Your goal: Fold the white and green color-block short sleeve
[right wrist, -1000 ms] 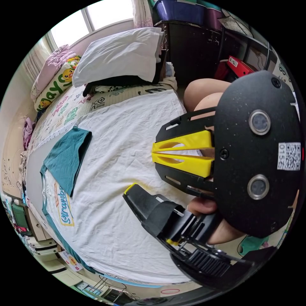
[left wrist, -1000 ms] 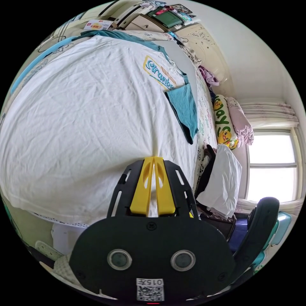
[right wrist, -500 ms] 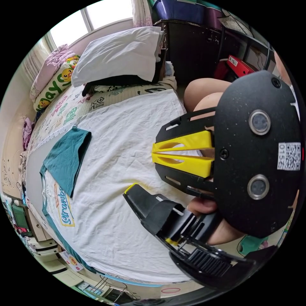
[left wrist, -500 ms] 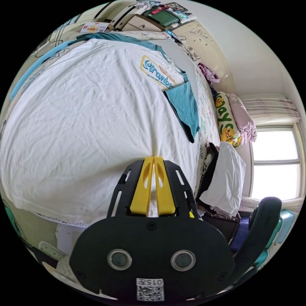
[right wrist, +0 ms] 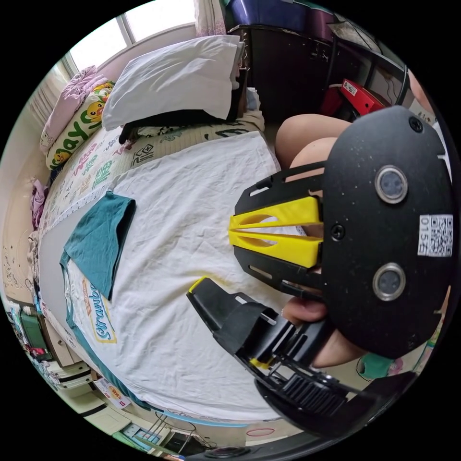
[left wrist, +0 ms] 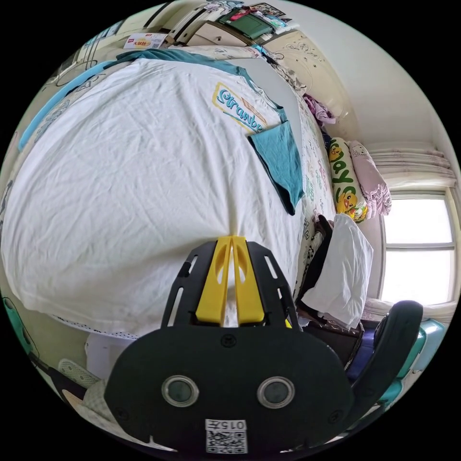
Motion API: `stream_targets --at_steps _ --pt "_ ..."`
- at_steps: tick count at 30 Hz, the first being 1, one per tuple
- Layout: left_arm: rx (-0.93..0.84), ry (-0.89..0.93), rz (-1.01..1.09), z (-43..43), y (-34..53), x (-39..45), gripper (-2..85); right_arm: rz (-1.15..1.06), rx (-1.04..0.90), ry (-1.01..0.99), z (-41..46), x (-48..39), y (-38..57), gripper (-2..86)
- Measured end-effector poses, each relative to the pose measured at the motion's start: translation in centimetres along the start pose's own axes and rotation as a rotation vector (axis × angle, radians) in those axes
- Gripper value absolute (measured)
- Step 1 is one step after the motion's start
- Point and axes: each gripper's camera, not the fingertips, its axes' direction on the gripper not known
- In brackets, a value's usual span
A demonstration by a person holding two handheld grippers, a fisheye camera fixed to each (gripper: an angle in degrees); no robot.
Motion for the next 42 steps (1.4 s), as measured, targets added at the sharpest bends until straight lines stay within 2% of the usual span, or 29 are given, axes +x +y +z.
stream_targets --at_steps 14,19,23,27,28,30,33,35,37,40,42 --pt "-0.011 0.01 -0.01 -0.8 -0.3 -0.8 -0.8 -0.051 -0.025 0.028 -4.8 -0.1 -0.8 -0.3" --pt "-0.022 -0.007 -0.004 -1.4 -0.3 -1.1 -0.8 0.071 -0.018 -0.018 -6.9 1.5 -0.7 -0.4" --pt "-0.027 -0.032 0.04 -1.7 -0.2 -1.0 -0.8 0.065 0.009 0.01 -8.8 2.0 -0.6 -0.6" --pt "-0.035 -0.003 0.07 -2.0 -0.1 -1.8 -0.8 -0.066 0.028 0.1 -10.3 1.9 -0.6 -0.9" --pt "-0.06 -0.001 0.096 -2.2 -0.2 -1.9 -0.8 -0.166 0.001 0.133 -10.8 1.7 -0.8 -1.0" --pt "-0.088 -0.003 0.15 -2.9 -0.2 -2.2 -0.8 -0.215 -0.036 0.138 -11.8 2.4 -1.0 -1.0" --pt "-0.009 0.042 0.246 -6.6 0.3 -3.7 -0.7 -0.223 -0.019 -0.008 -13.9 5.7 -0.6 -1.0" --pt "0.124 0.156 0.322 -11.2 0.4 -6.2 -0.6 -0.245 -0.011 -0.329 -16.1 9.7 -0.5 -1.0" --pt "0.244 0.257 0.402 -14.9 0.1 -8.6 -0.5 -0.259 0.069 -0.561 -18.4 13.0 -0.1 -1.0" --pt "0.421 0.381 0.459 -20.3 -1.6 -13.4 -0.5 -0.329 0.274 -0.622 -22.9 16.5 0.8 -1.0" --pt "0.494 0.364 0.47 -22.5 -3.0 -15.9 -0.5 -0.388 0.346 -0.584 -25.2 17.3 1.1 -1.0"
